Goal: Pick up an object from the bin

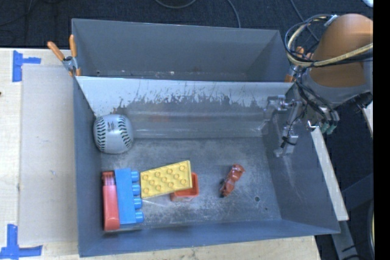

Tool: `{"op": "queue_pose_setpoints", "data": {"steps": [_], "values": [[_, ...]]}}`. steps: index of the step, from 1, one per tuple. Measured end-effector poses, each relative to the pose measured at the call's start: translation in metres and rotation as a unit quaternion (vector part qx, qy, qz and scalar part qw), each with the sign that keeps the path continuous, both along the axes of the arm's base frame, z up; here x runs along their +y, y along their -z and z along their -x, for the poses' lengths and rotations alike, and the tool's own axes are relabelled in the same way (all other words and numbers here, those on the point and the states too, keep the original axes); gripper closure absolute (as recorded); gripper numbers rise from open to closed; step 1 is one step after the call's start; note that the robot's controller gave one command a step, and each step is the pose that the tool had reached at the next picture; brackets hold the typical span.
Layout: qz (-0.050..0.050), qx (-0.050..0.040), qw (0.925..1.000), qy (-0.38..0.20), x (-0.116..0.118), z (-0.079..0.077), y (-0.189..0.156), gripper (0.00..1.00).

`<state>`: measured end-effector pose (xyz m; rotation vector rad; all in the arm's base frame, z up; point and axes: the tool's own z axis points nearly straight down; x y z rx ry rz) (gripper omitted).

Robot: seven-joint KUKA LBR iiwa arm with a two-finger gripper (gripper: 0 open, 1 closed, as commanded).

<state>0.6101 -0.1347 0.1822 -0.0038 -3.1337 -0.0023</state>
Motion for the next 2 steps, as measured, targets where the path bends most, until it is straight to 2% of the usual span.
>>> {"op": "queue_pose_setpoints", "data": {"steps": [1,2], "values": [[0.001,-0.0039,1.0,-0.001,0.0,-0.002,-0.005,0.0],[0.001,-0.0045,0.9997,-0.024,0.035,0.016,0.038,0.0]]}}
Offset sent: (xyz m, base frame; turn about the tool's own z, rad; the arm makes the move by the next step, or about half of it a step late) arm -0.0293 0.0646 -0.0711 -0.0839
